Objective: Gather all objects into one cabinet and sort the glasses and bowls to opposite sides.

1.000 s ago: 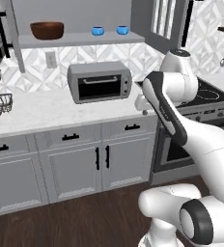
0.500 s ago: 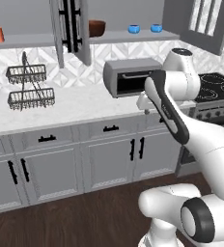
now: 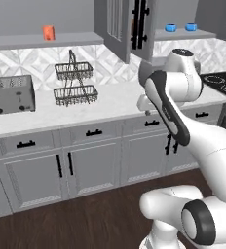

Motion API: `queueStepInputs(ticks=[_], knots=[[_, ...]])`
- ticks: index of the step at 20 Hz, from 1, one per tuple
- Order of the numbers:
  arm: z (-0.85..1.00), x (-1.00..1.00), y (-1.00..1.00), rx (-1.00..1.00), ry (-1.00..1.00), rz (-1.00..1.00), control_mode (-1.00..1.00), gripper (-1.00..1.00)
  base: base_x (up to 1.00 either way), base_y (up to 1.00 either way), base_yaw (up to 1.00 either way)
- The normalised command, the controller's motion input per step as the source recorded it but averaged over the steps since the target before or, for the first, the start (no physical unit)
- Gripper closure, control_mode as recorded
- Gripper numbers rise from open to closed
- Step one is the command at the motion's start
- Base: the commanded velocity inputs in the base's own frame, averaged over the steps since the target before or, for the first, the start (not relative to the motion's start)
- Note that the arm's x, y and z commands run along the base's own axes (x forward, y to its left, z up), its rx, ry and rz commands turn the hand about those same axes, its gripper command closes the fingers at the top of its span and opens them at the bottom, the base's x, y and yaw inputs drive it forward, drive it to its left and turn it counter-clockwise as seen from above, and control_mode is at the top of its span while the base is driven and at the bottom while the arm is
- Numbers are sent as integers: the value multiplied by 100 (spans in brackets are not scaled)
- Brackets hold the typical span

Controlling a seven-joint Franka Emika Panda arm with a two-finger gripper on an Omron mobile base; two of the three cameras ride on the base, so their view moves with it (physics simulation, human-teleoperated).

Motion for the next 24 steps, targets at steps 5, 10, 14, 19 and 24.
queueStepInputs(ticks=[5,10,14,19,24], knots=[[0,0,0,0,0,0,100,-100,51,100,-4],[0,0,0,0,0,0,100,-100,91,88,1],[0,0,0,0,0,0,100,-100,73,19,10],[0,0,0,0,0,0,100,-100,84,29,8],[0,0,0,0,0,0,100,-100,67,23,7]])
